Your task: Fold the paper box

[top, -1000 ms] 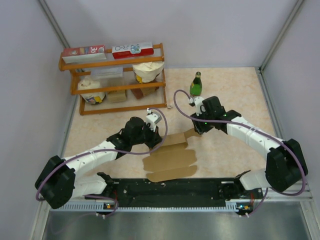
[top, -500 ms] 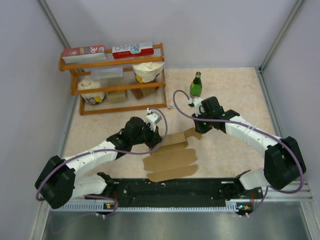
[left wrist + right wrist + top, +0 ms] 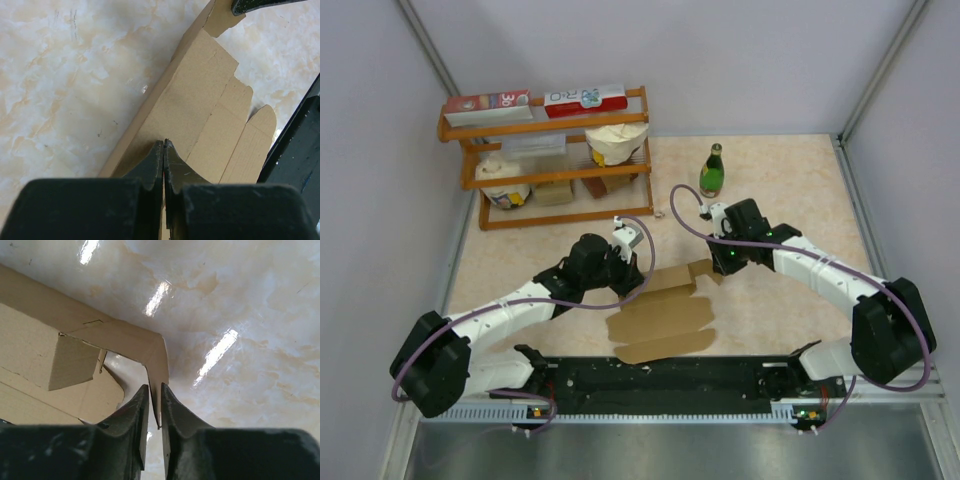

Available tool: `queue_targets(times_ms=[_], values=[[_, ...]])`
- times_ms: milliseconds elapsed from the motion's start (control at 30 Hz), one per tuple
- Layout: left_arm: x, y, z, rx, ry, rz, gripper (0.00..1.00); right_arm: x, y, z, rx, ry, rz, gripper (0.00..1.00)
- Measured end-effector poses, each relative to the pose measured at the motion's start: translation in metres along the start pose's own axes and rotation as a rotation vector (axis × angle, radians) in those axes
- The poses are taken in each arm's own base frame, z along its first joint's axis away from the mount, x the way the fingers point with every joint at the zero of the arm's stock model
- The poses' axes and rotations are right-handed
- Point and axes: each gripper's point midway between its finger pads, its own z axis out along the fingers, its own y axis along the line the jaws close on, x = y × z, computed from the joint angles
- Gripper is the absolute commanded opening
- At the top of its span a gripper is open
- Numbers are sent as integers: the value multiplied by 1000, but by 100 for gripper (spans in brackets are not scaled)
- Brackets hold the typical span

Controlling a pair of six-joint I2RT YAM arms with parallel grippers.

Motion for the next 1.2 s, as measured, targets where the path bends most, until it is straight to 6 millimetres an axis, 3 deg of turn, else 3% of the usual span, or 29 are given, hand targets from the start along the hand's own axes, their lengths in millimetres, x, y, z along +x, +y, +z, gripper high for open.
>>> queue_targets(times_ms=[200,500,1200], values=[[0,0,0,0,0,-1,0,0,5,-5,-17,-5,15,0],[-1,0,0,1,-4,-1,0,6,14,-18,-49,7,48,0],[-2,0,0,1,-7,0,0,21,53,-20,-157,73,50,0]])
